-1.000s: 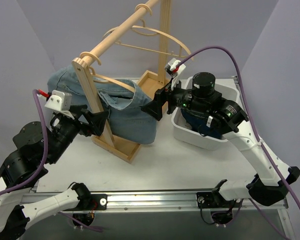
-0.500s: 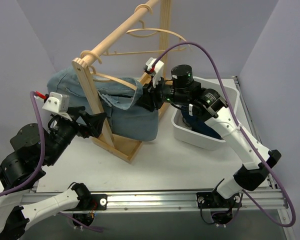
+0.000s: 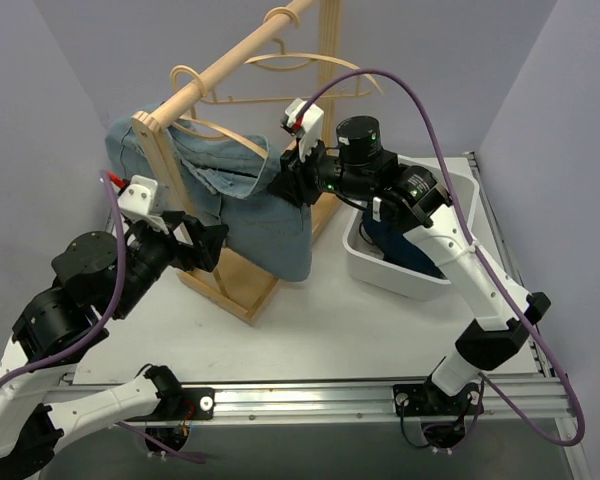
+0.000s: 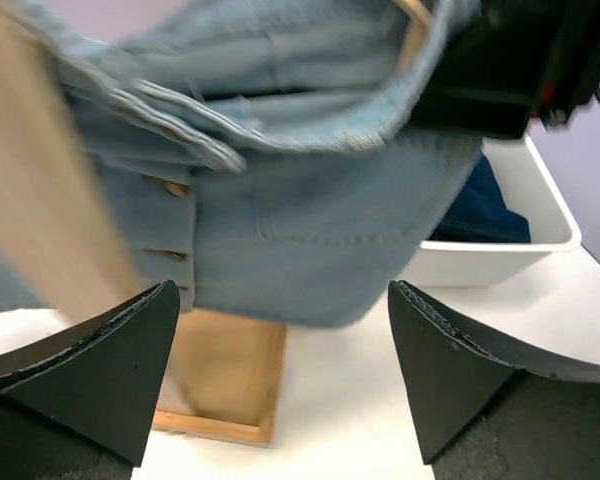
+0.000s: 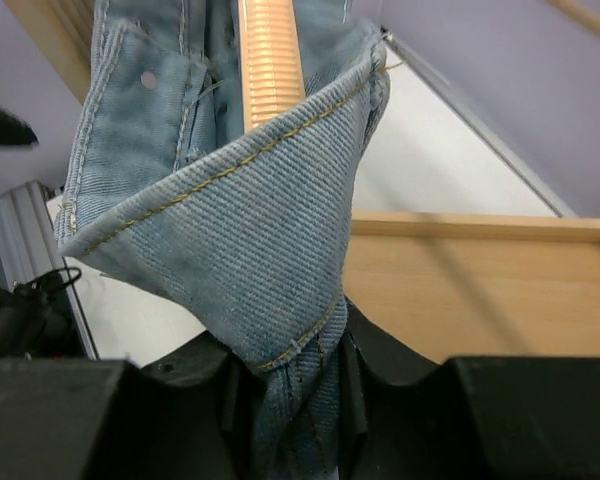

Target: Remove the skirt from the hanger

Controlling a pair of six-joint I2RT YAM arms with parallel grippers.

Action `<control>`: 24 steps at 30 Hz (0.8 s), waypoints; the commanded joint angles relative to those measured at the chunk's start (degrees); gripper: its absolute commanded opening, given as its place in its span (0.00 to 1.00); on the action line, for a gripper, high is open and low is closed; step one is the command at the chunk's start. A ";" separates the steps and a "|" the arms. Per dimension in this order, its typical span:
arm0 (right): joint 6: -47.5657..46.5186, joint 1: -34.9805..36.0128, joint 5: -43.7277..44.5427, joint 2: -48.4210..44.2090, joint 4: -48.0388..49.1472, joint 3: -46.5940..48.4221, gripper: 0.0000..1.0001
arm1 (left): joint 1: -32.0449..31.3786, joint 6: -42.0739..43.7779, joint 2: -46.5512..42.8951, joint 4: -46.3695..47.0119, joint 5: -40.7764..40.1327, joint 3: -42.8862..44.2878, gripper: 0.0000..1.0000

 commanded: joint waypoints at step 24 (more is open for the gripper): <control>5.91 0.86 4.23 1.85 17.15 10.54 0.00 | -0.08 -0.87 0.11 3.60 9.50 -2.12 0.97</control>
